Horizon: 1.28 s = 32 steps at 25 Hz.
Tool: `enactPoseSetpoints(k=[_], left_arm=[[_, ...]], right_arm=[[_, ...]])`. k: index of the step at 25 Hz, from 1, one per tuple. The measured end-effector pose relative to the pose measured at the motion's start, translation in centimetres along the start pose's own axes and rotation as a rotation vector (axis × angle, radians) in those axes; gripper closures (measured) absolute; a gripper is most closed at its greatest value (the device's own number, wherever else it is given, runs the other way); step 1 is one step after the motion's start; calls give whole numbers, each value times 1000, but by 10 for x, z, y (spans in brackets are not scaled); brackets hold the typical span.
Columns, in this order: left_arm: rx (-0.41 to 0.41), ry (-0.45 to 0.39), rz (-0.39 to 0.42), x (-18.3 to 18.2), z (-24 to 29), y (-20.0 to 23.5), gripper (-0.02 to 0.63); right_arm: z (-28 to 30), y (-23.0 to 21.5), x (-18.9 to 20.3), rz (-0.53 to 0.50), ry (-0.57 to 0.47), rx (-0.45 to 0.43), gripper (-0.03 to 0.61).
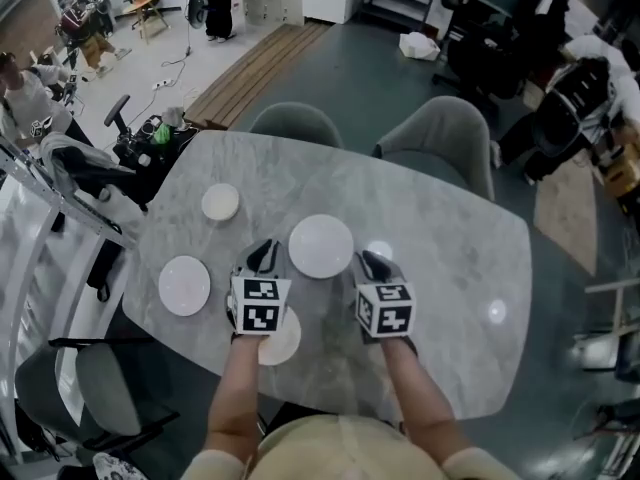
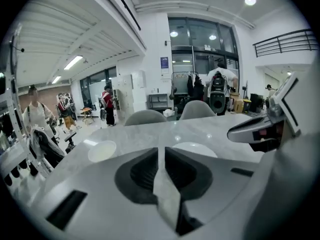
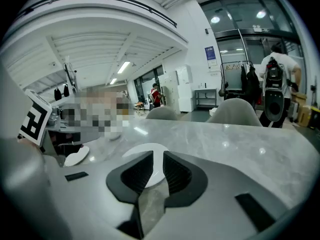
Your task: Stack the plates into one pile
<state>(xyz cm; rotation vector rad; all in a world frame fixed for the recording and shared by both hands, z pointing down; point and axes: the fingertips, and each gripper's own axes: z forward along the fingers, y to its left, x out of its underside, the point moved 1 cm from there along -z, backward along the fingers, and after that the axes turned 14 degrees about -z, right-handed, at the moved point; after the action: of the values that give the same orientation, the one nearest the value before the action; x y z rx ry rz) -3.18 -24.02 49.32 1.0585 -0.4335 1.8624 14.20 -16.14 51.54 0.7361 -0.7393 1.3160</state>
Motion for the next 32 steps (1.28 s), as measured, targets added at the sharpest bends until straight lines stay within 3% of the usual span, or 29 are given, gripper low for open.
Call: enactPoseSetpoints(k=[7, 17, 21, 29, 32], left_arm=[[-82, -126, -109, 7, -83, 16, 588], [-193, -258, -262, 38, -187, 74, 600], [-207, -265, -316, 49, -194, 96, 609], [-221, -252, -331, 50, -211, 168, 611], [-193, -239, -401, 52, -213, 200, 612]], right_arm=[[-37, 36, -15, -46, -93, -94, 536], [-70, 104, -46, -113, -201, -238, 535], [-76, 126, -63, -149, -233, -264, 535], [-61, 206, -99, -184, -258, -320, 536], [-45, 241, -109, -190, -241, -351, 532]])
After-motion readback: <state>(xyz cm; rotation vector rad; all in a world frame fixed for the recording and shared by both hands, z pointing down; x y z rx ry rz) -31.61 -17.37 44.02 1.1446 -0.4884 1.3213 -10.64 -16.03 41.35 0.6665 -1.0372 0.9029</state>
